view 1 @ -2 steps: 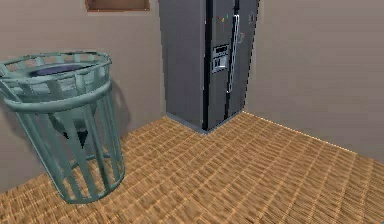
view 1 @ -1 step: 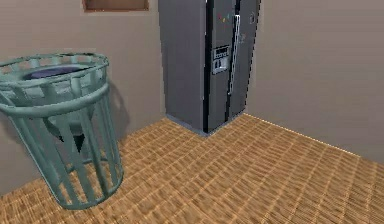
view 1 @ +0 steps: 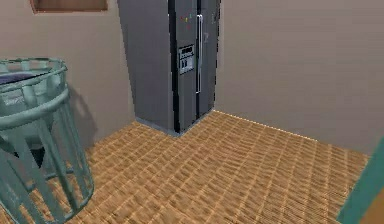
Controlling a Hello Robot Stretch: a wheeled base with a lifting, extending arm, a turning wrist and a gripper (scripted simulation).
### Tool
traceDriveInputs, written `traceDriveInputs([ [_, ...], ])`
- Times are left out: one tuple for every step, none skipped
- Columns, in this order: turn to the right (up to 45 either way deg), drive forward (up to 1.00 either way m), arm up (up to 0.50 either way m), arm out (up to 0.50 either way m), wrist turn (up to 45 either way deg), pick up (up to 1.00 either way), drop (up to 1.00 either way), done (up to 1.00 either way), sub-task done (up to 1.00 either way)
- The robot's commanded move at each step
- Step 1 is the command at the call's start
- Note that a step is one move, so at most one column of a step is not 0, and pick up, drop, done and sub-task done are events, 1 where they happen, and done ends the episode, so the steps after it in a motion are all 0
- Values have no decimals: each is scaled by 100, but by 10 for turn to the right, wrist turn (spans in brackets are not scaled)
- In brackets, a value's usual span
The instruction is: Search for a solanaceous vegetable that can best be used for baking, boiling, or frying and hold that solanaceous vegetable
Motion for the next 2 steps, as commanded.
traceDriveInputs([
  [450,0,0,0,0,0,0,0,0],
  [330,0,0,0,0,0,0,0,0],
])
